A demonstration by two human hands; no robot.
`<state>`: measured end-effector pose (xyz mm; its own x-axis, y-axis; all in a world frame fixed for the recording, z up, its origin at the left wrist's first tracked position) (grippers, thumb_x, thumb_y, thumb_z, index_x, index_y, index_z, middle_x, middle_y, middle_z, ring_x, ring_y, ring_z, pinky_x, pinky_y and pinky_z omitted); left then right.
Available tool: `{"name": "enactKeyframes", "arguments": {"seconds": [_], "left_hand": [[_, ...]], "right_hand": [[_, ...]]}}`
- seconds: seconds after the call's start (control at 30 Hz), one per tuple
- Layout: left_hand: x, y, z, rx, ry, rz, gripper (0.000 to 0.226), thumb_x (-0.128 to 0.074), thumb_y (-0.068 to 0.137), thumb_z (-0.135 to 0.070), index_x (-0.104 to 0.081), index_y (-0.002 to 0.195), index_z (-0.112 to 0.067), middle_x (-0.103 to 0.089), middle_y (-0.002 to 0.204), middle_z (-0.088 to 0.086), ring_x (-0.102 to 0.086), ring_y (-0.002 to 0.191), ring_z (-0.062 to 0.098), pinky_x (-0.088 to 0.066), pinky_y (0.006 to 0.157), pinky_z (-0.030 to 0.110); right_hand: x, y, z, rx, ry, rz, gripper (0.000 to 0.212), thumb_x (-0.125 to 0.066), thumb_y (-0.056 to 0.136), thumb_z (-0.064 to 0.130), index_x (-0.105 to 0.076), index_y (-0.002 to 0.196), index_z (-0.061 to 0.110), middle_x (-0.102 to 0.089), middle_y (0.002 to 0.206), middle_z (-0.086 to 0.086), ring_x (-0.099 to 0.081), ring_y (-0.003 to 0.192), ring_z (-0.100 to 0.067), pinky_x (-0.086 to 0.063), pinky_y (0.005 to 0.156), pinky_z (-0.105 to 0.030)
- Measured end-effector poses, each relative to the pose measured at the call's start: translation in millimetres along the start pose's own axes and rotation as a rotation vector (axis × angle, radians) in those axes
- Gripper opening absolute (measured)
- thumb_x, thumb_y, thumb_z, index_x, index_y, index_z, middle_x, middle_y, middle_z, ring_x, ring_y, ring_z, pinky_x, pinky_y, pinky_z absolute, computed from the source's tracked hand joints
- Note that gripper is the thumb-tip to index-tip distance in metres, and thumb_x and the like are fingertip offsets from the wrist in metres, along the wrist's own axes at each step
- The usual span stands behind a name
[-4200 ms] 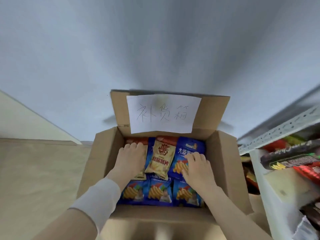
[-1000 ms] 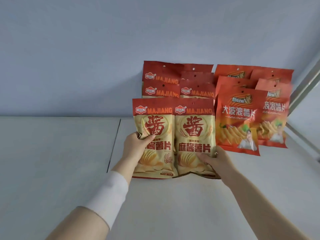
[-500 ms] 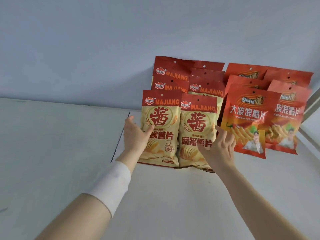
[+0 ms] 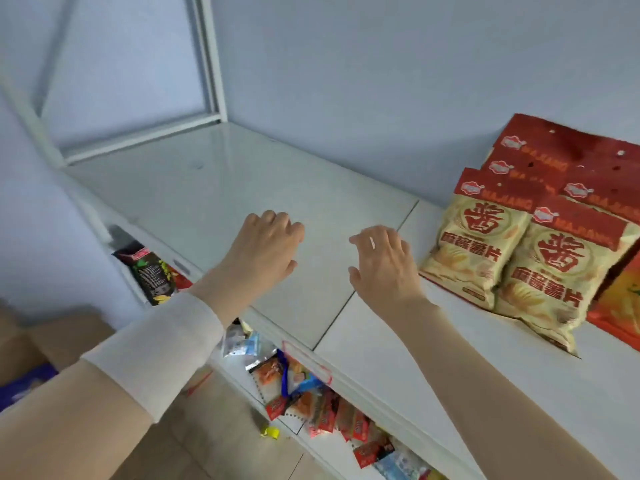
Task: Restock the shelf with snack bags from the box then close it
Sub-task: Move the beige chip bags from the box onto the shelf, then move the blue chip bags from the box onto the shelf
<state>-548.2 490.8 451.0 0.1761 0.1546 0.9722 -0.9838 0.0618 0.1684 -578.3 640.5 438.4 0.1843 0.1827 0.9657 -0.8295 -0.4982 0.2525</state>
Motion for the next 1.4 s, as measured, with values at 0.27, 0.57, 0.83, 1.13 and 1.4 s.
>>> {"name": "enactKeyframes", "arguments": {"seconds": [0.27,0.57,0.83,1.13,1.4], "left_hand": [[-32.3,-180.2,219.3,0.331,0.121,0.012,0.036,-0.065,0.084,-0.031,-0.054,0.114,-0.014,-0.057,0.108,0.006,-0.055,0.101,0.026,-0.042,0.081,0.034],[-114.6,-398.5,405.1,0.734,-0.014,0.292,0.039,-0.052,0.091,-0.032,-0.043,0.126,-0.017,-0.046,0.126,0.007,-0.045,0.115,0.025,-0.036,0.095,0.036],[-220.8,-502.6,483.7,0.988,-0.135,0.413,0.034,-0.051,0.092,-0.032,-0.044,0.123,-0.019,-0.049,0.122,0.003,-0.047,0.112,0.021,-0.038,0.093,0.033],[-368.9,-560.7,518.4,1.238,-0.422,0.55,0.036,-0.052,0.092,-0.037,-0.042,0.124,-0.022,-0.049,0.125,0.001,-0.046,0.118,0.021,-0.04,0.095,0.034],[-574.1,-592.1,547.2,1.321,-0.462,0.701,0.053,-0.054,0.089,-0.043,-0.035,0.132,-0.018,-0.043,0.135,0.007,-0.042,0.126,0.028,-0.036,0.1,0.042]], "right_hand": [[-48.3,34.3,261.3,0.357,-0.054,0.022,0.043,-0.047,0.092,0.018,-0.042,0.134,0.011,-0.038,0.138,-0.013,-0.034,0.127,-0.032,-0.031,0.101,-0.038],[-131.6,19.0,527.2,0.668,-0.017,0.098,0.033,-0.077,0.055,0.016,-0.066,0.085,0.006,-0.063,0.085,-0.016,-0.061,0.077,-0.037,-0.051,0.06,-0.04],[-261.8,4.9,658.6,0.826,0.024,0.274,0.04,-0.071,0.073,0.028,-0.059,0.108,0.013,-0.058,0.111,-0.009,-0.056,0.1,-0.028,-0.046,0.081,-0.037],[-436.4,-19.2,706.0,0.8,-0.09,0.598,0.05,-0.09,0.035,0.021,-0.068,0.079,0.011,-0.064,0.082,-0.008,-0.063,0.069,-0.025,-0.05,0.05,-0.034],[-614.1,-33.0,711.4,0.7,-0.092,0.669,0.046,-0.076,0.07,0.029,-0.062,0.108,0.007,-0.061,0.109,-0.017,-0.06,0.1,-0.033,-0.053,0.073,-0.042]]}}
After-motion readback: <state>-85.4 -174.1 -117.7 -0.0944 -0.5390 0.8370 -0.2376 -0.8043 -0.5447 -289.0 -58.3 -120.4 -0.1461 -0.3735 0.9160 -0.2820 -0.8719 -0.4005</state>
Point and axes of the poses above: each hand's wrist, its own y-axis towards the middle knuckle, its own x-axis out of the back of the hand, z = x × y, the point moved 5 cm from there along y, towards the middle knuckle
